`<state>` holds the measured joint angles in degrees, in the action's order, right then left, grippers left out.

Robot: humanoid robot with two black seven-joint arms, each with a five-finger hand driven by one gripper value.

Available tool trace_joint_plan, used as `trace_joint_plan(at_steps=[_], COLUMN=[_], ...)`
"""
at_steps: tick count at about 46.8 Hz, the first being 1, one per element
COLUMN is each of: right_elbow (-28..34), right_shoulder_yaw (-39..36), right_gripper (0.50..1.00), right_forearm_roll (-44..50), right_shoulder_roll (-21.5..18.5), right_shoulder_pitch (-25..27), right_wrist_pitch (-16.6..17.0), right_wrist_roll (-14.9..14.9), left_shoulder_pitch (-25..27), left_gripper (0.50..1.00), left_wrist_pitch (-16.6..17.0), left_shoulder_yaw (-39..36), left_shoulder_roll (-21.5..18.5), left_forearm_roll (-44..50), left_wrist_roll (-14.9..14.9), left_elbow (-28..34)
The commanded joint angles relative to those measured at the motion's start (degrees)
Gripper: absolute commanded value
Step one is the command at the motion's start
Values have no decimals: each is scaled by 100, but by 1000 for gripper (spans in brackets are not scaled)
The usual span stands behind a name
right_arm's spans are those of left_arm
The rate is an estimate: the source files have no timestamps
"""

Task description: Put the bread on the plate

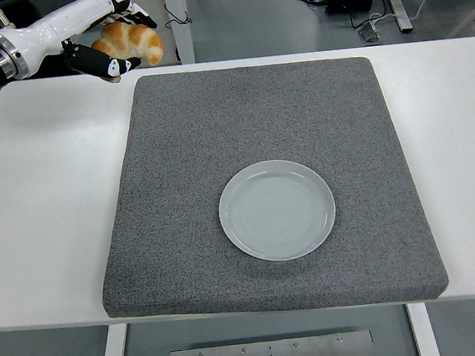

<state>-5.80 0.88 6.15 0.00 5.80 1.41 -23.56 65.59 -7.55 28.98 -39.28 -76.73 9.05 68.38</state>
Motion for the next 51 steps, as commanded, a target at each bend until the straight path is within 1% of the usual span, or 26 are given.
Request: trace_joint_plan(at_steps=[1,8,22,33,51], right_elbow=[0,0,0,0,0], right_shoulder_yaw=[0,0,0,0,0], right_gripper=[1000,1000,1000,1000,1000], right_forearm_roll=[0,0,0,0,0], right_shoulder_roll=[0,0,0,0,0], right_shoulder_pitch=[0,0,0,0,0], right_wrist_pitch=[0,0,0,0,0], right_wrist_roll=[0,0,0,0,0], left_shoulder_pitch=[76,261,270,366,437], left_gripper=[624,625,628,630,634], left_wrist_pitch=[-1,-71,-159,-159,-159], left_shoulder_yaw=[11,47,170,170,135], left_shoulder_roll=[35,122,430,913,1704], left_forearm_roll=[0,18,9,26,-9], left_wrist_roll=[0,0,-44,-158,-158], left_elbow=[0,0,18,44,44])
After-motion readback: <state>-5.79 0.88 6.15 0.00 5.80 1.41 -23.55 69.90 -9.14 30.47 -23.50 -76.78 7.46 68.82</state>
